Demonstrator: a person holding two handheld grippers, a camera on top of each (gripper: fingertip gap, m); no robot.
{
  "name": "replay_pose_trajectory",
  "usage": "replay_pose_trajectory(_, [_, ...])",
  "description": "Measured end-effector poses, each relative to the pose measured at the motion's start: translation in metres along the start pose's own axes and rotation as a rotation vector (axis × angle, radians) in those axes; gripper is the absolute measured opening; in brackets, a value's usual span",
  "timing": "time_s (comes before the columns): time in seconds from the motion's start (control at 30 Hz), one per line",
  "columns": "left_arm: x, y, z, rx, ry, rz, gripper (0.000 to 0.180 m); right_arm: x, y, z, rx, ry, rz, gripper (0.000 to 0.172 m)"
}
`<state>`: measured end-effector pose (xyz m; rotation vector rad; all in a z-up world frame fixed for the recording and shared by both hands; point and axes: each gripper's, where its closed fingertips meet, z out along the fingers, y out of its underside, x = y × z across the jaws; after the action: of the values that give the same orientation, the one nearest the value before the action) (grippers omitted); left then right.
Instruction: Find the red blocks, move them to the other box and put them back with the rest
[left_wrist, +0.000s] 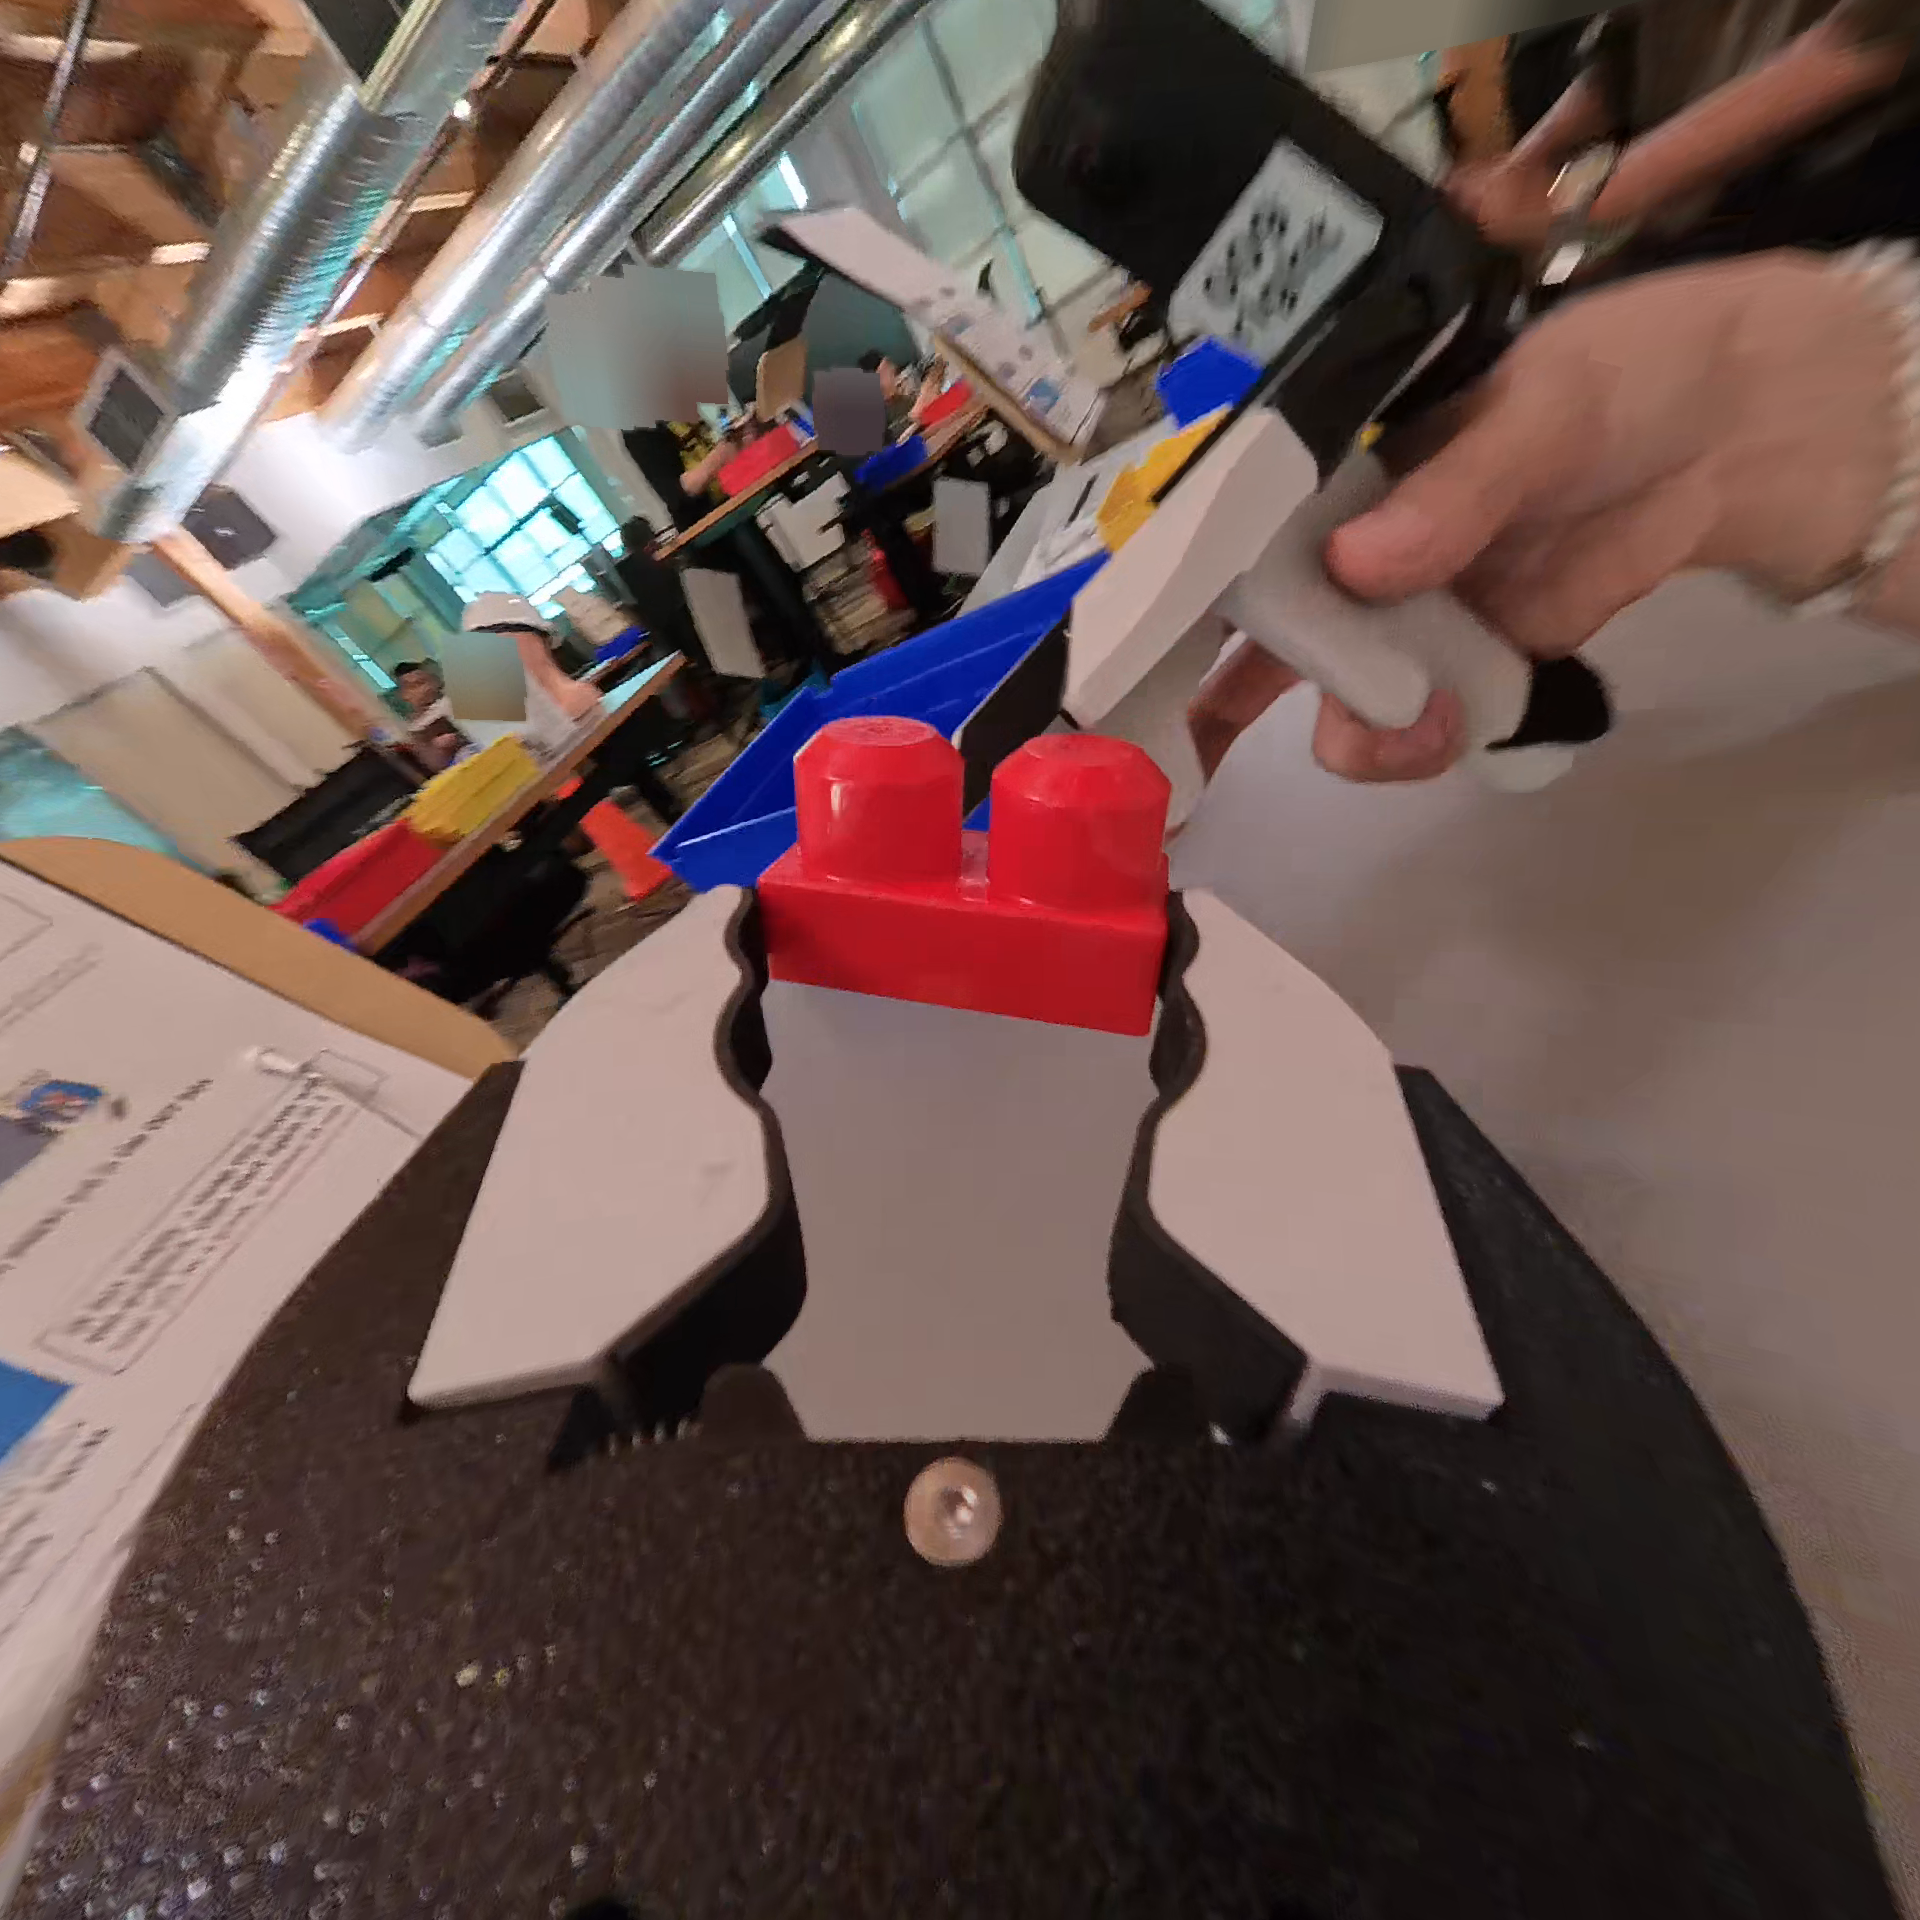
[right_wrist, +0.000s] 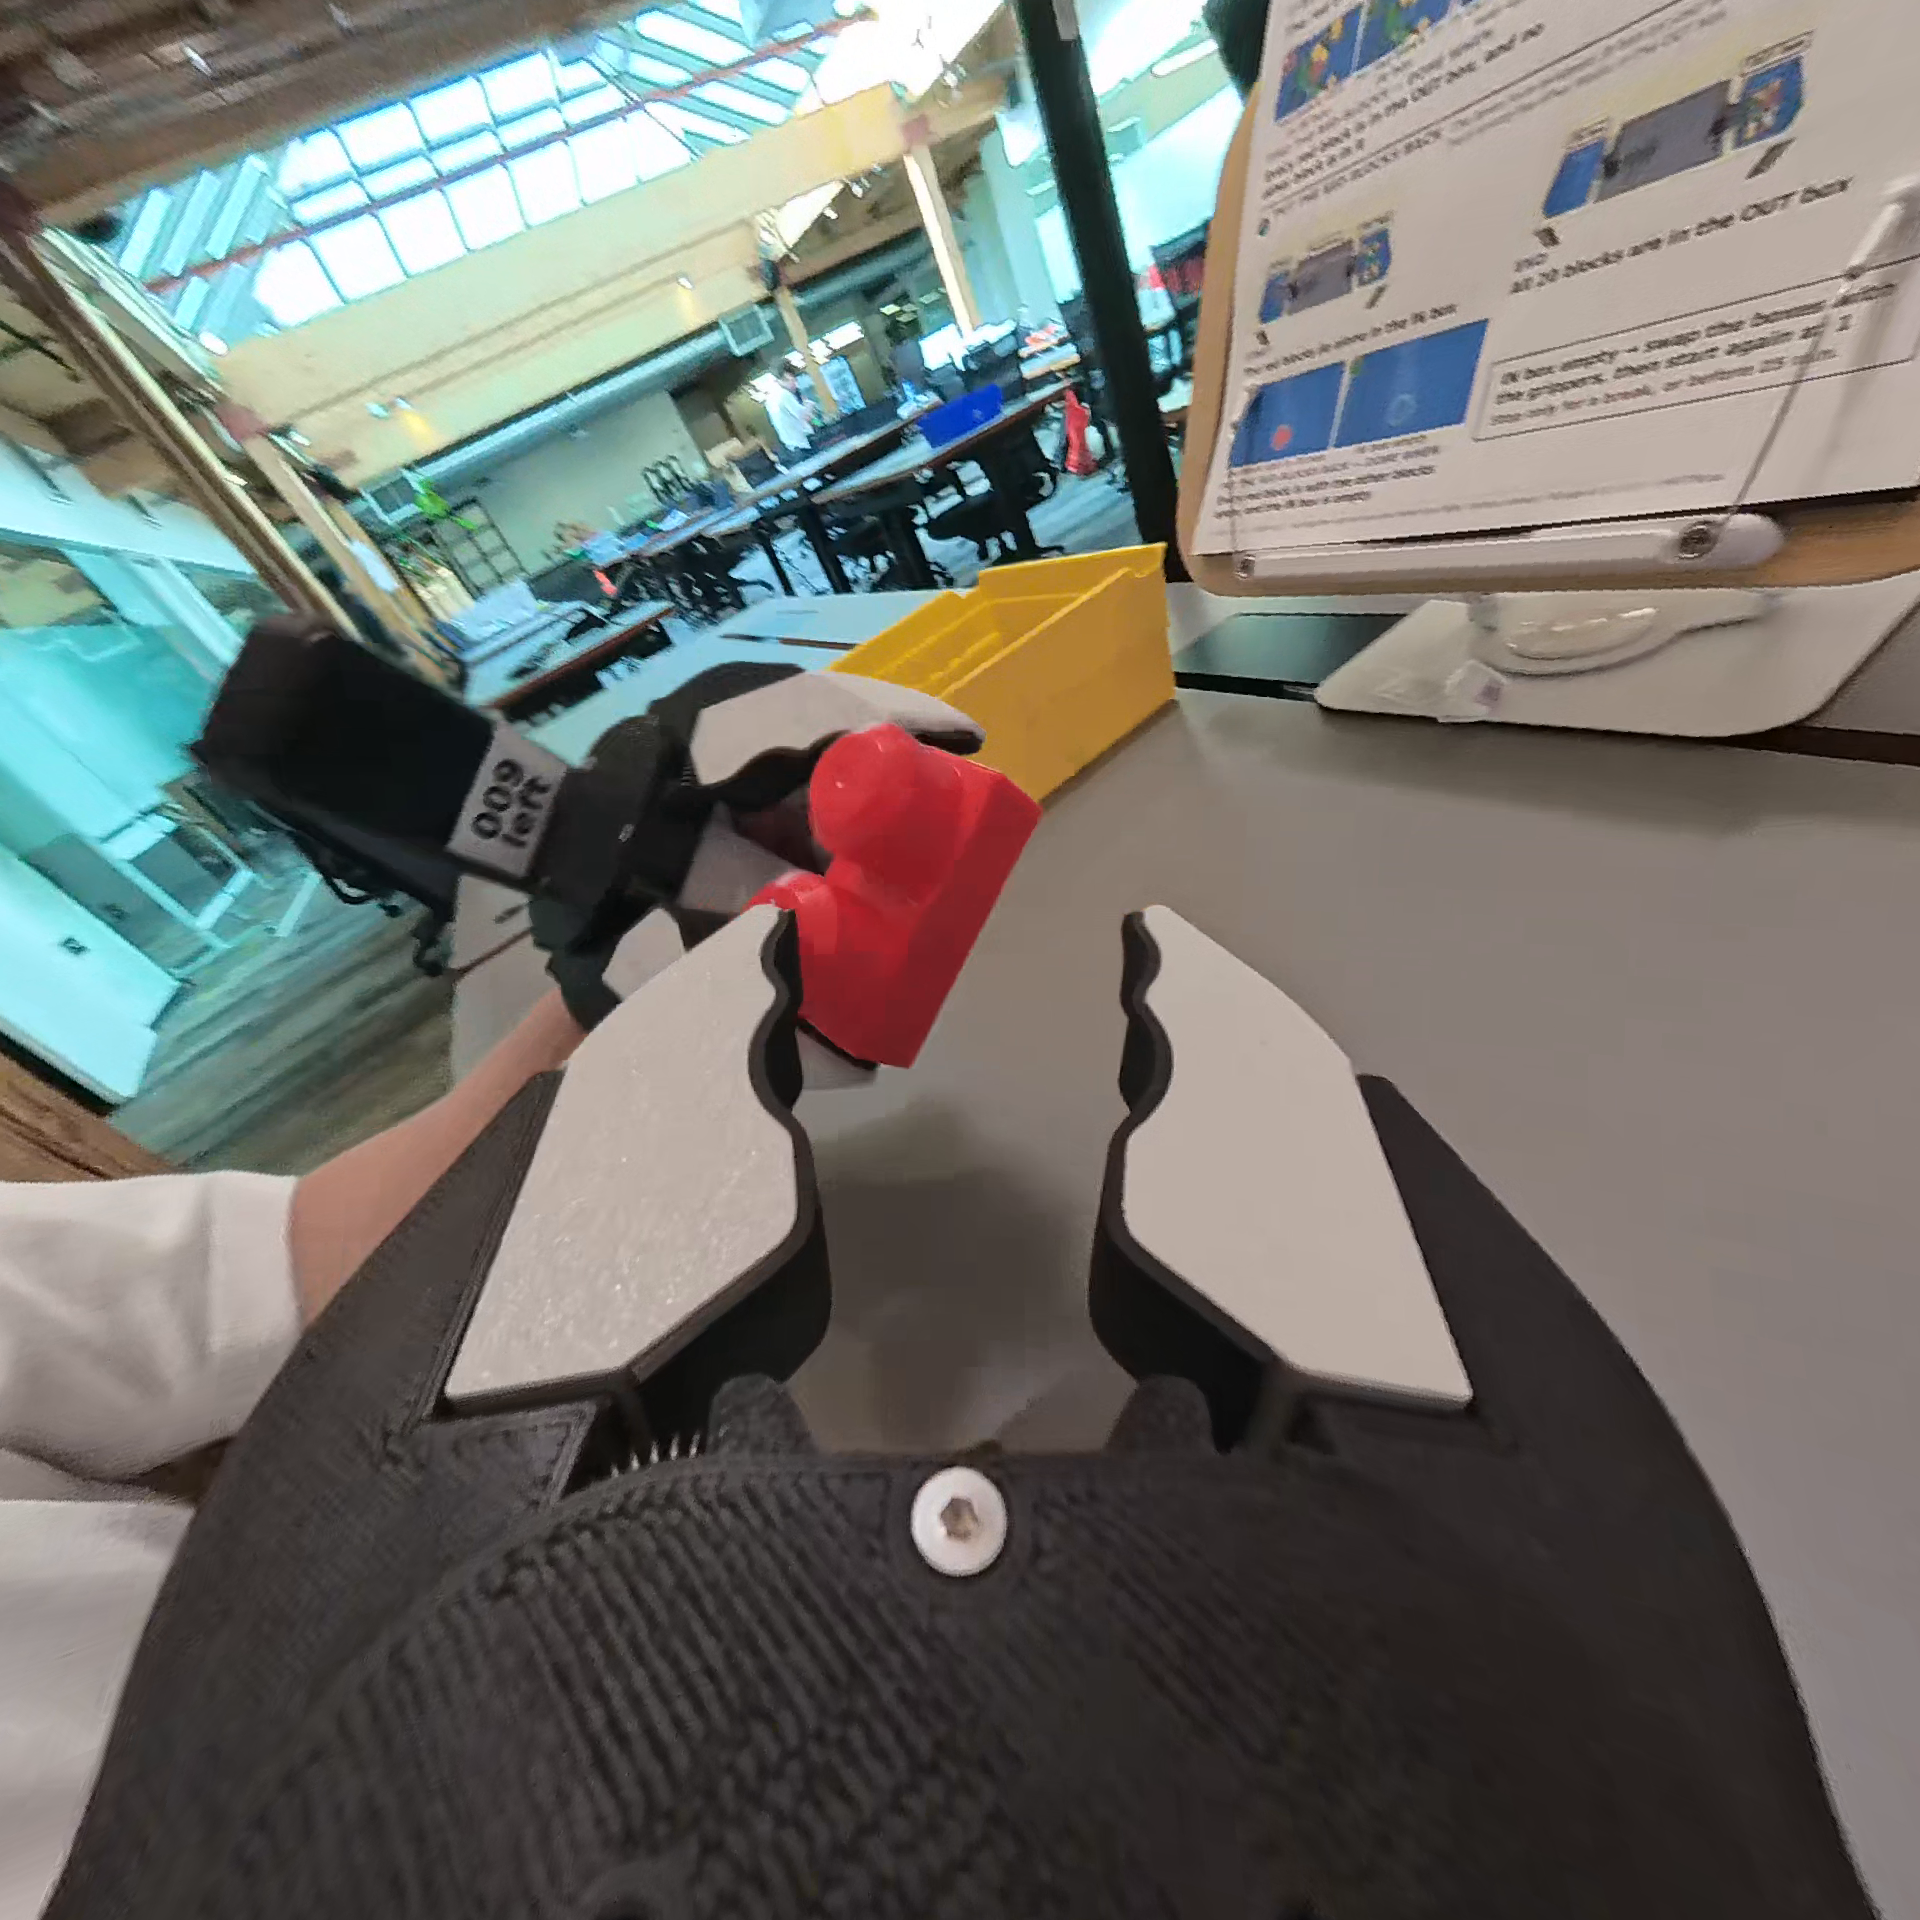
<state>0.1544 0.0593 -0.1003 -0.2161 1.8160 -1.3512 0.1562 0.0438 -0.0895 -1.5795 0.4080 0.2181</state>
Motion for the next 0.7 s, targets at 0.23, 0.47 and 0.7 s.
replay_pose_trajectory(0.23, [0.005,0.008,0.029,-0.184,-0.266,0.445,0.072,0.019,0.014,0.003,-0.095,0.169,-0.148,0.057])
replay_pose_trajectory(0.47, [0.008,0.018,0.041,-0.287,-0.412,0.693,0.072,0.027,0.024,0.007,-0.15,0.221,-0.26,0.035])
replay_pose_trajectory(0.7, [0.011,0.025,0.044,-0.274,-0.433,0.679,0.072,0.035,0.032,0.006,-0.236,0.227,-0.241,0.035])
